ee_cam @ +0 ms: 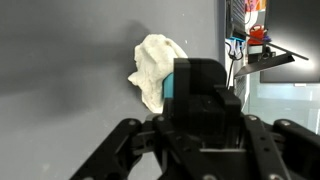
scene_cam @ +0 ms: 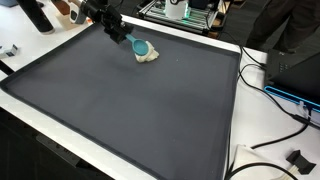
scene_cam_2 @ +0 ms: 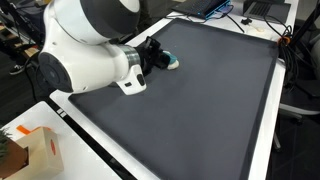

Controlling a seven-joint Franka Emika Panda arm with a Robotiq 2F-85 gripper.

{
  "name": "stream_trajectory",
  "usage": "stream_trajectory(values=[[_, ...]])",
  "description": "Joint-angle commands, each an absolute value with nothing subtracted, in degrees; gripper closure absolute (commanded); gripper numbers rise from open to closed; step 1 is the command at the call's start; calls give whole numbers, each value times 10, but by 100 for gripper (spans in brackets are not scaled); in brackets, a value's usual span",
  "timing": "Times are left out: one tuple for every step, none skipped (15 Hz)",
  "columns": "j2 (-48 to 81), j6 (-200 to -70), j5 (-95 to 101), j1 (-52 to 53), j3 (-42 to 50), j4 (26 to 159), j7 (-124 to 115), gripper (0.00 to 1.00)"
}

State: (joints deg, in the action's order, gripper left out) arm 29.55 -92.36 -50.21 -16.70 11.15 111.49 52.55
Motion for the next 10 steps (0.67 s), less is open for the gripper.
stream_trajectory(values=[[249, -924, -462, -169, 107, 1140, 540, 75], [238, -922, -455, -169, 106, 1142, 541, 75], [224, -921, -450, -168, 104, 1147, 541, 75], [211, -919, -445, -168, 102, 1150, 542, 75], [193, -919, -440, -165, 101, 1156, 539, 75], [179, -921, -438, -161, 99, 1159, 535, 75], [159, -929, -438, -155, 98, 1165, 527, 75], [140, -938, -438, -149, 97, 1171, 517, 75], [120, -946, -436, -141, 97, 1177, 506, 75], [103, -951, -433, -135, 95, 1180, 495, 75]])
